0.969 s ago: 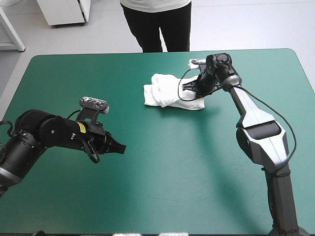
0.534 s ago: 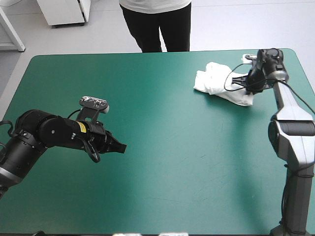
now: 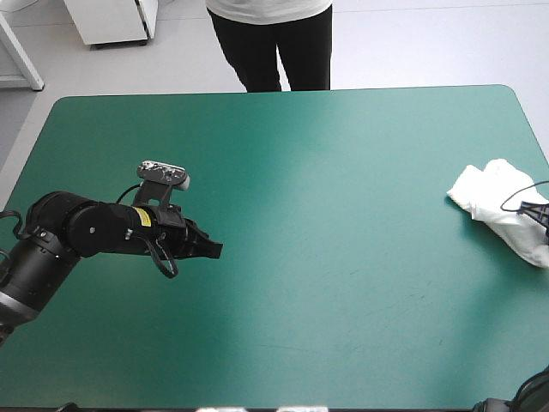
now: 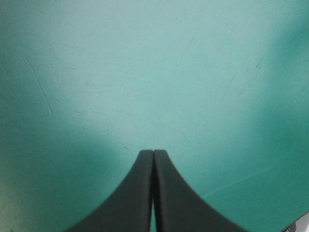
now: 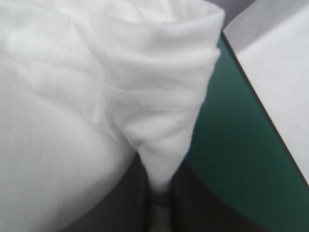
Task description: Fold the cloth
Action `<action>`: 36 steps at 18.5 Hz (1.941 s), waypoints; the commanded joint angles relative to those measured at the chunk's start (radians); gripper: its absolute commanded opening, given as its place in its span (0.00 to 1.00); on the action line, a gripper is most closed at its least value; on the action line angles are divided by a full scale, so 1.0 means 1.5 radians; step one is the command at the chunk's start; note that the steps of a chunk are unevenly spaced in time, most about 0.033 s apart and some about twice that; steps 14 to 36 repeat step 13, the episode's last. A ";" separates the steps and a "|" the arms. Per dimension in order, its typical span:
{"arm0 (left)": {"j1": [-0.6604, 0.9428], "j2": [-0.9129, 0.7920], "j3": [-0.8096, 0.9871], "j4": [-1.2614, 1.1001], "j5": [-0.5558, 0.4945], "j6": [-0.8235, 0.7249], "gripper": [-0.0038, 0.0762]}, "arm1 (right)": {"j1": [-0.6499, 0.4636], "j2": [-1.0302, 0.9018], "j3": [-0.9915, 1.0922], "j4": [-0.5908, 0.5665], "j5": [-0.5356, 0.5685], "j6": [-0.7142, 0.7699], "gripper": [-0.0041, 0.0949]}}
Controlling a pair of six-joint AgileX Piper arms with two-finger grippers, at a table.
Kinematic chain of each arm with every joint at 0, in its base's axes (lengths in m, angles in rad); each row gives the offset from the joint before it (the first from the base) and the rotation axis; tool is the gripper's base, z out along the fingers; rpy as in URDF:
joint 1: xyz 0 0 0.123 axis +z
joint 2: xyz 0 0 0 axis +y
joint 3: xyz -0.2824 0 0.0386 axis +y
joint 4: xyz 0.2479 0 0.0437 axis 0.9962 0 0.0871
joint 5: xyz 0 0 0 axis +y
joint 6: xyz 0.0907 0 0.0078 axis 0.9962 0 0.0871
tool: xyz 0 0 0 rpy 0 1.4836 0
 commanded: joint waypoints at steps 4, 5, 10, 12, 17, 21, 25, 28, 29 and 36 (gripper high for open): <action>0.001 -0.017 -0.016 -0.032 -0.020 -0.003 0.04 | -0.027 -0.084 0.073 -0.016 -0.078 -0.014 0.02; 0.001 -0.017 -0.016 -0.043 -0.017 -0.003 0.04 | -0.027 -0.084 0.073 -0.020 -0.079 -0.014 0.03; 0.001 -0.017 -0.016 -0.075 -0.017 0.012 0.04 | -0.027 -0.094 0.064 -0.021 -0.063 -0.014 0.52; 0.001 -0.017 -0.016 -0.073 -0.017 0.012 0.04 | -0.027 -0.125 0.058 -0.037 -0.063 0.013 0.66; 0.001 -0.017 -0.016 -0.073 -0.017 0.012 0.04 | -0.027 -0.138 0.056 -0.043 -0.064 0.020 0.66; 0.001 -0.017 -0.016 -0.073 -0.017 0.012 0.04 | -0.027 -0.138 0.056 -0.043 -0.064 0.020 0.66; 0.001 -0.017 -0.016 -0.073 -0.017 0.012 0.04 | -0.027 -0.138 0.056 -0.043 -0.064 0.020 0.66; 0.001 -0.017 -0.016 -0.073 -0.017 0.012 0.04 | -0.027 -0.138 0.056 -0.043 -0.064 0.020 0.66; 0.001 -0.017 -0.016 -0.073 -0.017 0.012 0.04 | -0.027 -0.138 0.056 -0.043 -0.064 0.020 0.66; 0.001 -0.017 -0.016 -0.073 -0.017 0.012 0.04 | -0.027 -0.138 0.056 -0.043 -0.064 0.020 0.66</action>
